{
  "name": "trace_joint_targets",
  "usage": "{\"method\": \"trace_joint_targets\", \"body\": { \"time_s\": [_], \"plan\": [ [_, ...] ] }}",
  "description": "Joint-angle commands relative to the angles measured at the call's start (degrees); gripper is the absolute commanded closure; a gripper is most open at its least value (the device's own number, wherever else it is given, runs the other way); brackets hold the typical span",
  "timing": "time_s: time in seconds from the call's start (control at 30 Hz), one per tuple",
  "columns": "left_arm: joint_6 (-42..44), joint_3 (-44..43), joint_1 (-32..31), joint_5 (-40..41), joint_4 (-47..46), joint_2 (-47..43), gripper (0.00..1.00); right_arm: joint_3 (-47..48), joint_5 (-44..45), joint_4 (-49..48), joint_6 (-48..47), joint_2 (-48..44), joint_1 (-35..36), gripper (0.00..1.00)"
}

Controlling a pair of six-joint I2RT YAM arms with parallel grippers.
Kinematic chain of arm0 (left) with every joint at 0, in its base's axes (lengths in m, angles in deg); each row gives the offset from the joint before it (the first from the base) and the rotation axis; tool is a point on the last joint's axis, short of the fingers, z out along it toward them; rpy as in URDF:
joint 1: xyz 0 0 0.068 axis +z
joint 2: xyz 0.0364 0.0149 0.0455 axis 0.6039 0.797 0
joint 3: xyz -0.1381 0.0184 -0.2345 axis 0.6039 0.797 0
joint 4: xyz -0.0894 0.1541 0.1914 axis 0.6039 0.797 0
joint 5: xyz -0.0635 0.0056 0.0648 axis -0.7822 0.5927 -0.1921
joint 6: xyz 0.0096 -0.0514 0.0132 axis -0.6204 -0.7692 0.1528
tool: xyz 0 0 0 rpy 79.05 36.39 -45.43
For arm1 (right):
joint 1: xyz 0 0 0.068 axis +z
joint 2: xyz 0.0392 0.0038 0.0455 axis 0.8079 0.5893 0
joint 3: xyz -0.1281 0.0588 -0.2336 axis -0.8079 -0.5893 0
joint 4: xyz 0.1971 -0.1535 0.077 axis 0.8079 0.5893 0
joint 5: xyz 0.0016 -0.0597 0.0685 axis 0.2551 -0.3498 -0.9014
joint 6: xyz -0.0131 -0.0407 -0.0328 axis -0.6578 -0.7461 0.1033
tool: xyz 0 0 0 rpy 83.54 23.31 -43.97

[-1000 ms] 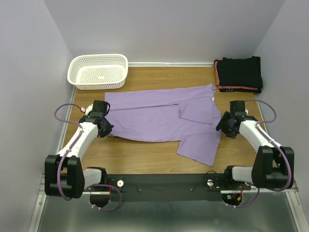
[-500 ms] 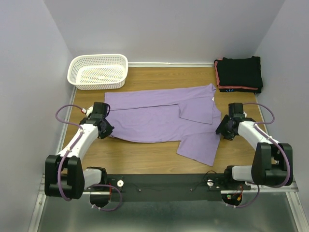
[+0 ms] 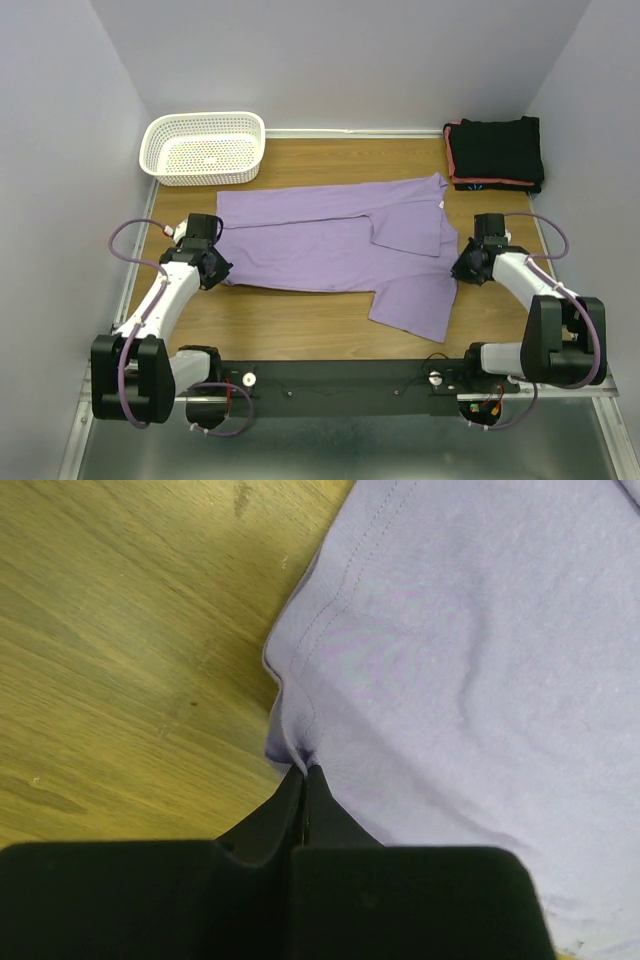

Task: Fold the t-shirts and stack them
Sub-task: Fold the tshirt

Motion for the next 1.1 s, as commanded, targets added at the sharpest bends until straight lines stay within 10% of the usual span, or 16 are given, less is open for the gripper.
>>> {"method": "trace_joint_targets", "body": {
  "time_s": [0.0, 1.07],
  "plan": [
    [1.41, -1.43, 1.20, 1.62, 0.55, -0.78, 1.00, -0.62, 1.50, 2.46, -0.74, -1.43, -0.58, 0.99],
    [10.20, -13.82, 3.75, 2.24, -7.88, 18.38, 1.00, 28.74, -3.59, 5.63, -4.79, 16.93, -0.58, 1.00]
  ]
}}
